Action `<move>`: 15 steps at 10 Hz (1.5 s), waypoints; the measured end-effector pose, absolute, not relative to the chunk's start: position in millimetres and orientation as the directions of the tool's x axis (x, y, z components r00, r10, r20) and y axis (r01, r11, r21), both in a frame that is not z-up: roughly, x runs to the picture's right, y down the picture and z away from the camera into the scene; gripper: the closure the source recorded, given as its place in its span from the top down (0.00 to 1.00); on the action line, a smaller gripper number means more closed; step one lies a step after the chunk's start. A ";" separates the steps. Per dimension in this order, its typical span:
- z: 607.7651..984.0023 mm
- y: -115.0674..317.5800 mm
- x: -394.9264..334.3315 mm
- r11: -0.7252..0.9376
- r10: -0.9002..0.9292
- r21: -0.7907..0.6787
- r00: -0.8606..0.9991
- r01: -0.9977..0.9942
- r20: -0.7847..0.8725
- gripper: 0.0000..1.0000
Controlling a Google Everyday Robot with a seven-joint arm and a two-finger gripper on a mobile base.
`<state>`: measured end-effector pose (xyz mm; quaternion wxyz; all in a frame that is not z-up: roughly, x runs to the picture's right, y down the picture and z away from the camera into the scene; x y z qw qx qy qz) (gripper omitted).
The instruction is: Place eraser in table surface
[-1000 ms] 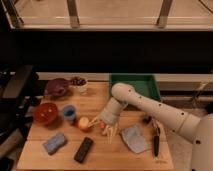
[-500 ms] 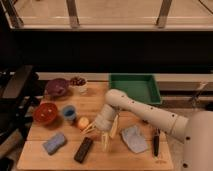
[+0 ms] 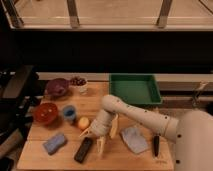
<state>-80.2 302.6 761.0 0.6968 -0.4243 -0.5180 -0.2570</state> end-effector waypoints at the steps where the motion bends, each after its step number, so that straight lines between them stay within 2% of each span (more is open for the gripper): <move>1: 761.3 306.1 -83.0 0.506 0.090 -0.323 0.323 0.800 0.942 0.80; 2: 761.5 309.9 -87.2 0.504 0.098 -0.318 0.313 0.803 0.945 0.78; 4: 760.8 311.0 -89.8 0.509 0.102 -0.312 0.304 0.802 0.947 0.62; 7: 758.3 311.1 -90.9 0.516 0.107 -0.306 0.294 0.800 0.950 0.29; 8: 757.1 308.2 -88.7 0.520 0.100 -0.305 0.297 0.798 0.950 0.21; 9: 754.2 298.9 -81.6 0.535 0.085 -0.305 0.310 0.788 0.947 0.09; 10: 751.4 286.8 -70.7 0.552 0.072 -0.310 0.326 0.774 0.943 0.02; 15: 740.4 222.8 19.5 0.646 0.052 -0.346 0.413 0.681 0.909 0.00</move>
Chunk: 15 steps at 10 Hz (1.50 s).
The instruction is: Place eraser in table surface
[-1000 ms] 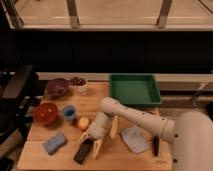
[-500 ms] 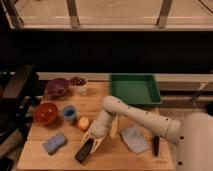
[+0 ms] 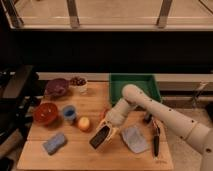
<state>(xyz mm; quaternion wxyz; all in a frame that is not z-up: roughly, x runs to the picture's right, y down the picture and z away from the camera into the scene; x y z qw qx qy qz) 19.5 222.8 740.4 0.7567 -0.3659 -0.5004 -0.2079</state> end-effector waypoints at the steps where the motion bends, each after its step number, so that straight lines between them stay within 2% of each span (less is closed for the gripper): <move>1: 740.5 216.2 40.2 0.657 0.058 -0.367 0.442 0.658 0.895 0.00; 3: 741.7 214.0 67.8 0.663 0.083 -0.420 0.497 0.620 0.864 0.10; 8: 740.6 250.0 79.9 0.648 0.175 -0.520 0.557 0.556 0.812 0.62; 10: 742.7 269.1 79.5 0.641 0.215 -0.547 0.558 0.538 0.801 0.66; 15: 751.6 295.9 79.3 0.635 0.281 -0.583 0.551 0.507 0.786 0.66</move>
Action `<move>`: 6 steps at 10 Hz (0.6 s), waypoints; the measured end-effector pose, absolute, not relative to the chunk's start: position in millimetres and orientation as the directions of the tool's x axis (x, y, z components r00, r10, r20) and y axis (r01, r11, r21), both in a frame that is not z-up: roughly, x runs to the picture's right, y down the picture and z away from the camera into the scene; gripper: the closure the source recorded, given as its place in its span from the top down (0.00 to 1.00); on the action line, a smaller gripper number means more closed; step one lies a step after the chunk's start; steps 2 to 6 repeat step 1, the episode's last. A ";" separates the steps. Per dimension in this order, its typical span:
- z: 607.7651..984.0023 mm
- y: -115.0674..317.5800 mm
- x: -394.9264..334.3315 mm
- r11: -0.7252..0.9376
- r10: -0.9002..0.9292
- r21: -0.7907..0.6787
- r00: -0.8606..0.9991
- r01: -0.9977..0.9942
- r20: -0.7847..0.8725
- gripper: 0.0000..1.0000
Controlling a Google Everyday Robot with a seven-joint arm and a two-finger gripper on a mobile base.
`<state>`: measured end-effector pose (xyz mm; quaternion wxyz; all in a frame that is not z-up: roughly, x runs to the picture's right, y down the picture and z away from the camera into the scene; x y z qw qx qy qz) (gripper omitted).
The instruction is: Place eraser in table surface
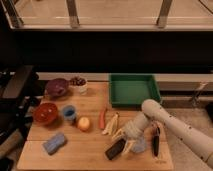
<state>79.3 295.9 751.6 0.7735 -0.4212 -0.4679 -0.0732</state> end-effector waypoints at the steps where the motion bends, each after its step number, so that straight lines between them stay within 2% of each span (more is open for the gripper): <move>1: 751.7 295.9 78.4 0.634 0.280 -0.582 0.551 0.509 0.786 0.66; 6: 751.7 295.9 78.4 0.634 0.280 -0.582 0.551 0.509 0.786 0.66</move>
